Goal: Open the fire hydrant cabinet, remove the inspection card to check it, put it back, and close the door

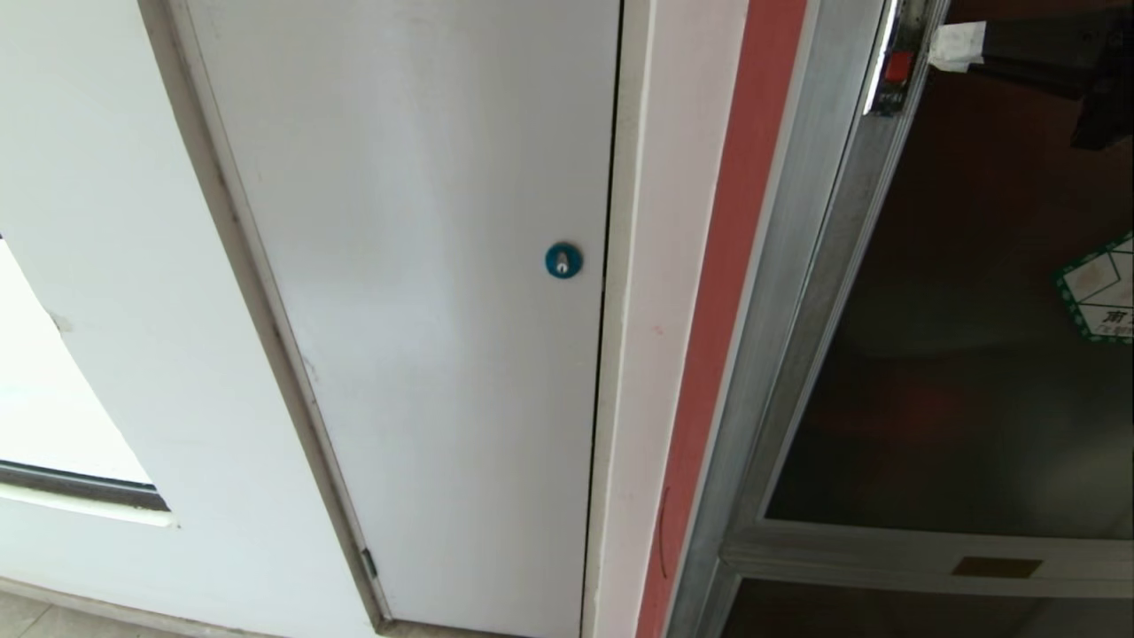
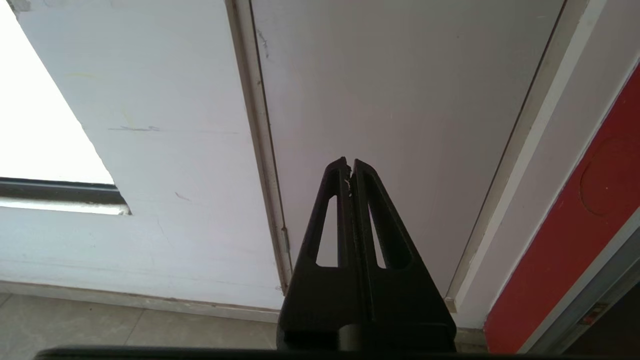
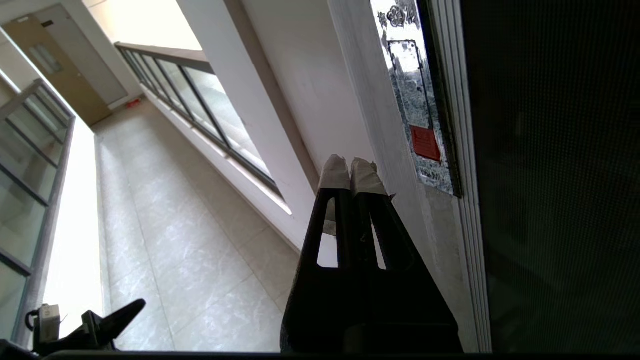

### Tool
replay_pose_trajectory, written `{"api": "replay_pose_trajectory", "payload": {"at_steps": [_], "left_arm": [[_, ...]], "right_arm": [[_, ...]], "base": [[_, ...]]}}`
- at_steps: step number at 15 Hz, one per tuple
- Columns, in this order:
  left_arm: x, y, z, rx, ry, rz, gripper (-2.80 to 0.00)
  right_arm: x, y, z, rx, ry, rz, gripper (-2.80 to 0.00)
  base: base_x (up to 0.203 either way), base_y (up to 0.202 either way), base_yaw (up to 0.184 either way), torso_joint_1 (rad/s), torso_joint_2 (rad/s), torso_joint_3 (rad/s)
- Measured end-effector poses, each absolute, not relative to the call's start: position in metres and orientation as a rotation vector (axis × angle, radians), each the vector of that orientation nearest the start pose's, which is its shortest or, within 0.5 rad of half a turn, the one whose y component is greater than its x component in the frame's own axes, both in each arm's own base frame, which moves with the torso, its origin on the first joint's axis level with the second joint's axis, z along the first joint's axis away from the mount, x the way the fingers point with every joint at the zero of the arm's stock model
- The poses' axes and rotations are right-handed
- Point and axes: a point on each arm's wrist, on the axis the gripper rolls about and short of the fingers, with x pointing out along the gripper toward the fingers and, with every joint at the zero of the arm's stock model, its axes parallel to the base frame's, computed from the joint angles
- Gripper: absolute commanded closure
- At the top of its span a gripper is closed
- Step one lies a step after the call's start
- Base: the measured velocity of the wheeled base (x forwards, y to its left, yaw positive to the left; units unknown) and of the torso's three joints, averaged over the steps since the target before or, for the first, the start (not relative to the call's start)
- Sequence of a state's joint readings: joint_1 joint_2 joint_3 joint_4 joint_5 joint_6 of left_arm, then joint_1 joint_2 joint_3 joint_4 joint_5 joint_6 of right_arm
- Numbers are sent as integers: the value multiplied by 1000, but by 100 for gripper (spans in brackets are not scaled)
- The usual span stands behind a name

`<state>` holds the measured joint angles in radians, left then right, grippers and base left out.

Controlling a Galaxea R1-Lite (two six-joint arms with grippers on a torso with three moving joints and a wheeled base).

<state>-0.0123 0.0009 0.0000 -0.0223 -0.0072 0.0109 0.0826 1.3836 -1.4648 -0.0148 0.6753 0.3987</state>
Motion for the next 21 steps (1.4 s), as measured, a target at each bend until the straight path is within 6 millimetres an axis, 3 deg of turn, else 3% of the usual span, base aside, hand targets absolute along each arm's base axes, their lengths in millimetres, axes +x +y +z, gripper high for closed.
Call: {"api": "replay_pose_trajectory", "payload": {"at_steps": [10, 21], "left_arm": [[-23, 0, 78, 11, -22, -19, 0], [-23, 0, 78, 11, -22, -19, 0]], "right_arm": [[234, 36, 392, 364, 67, 707, 0], [241, 36, 382, 380, 91, 639, 0]], "base": [[0, 0, 0, 0, 0, 0], [0, 0, 0, 0, 0, 0]]}}
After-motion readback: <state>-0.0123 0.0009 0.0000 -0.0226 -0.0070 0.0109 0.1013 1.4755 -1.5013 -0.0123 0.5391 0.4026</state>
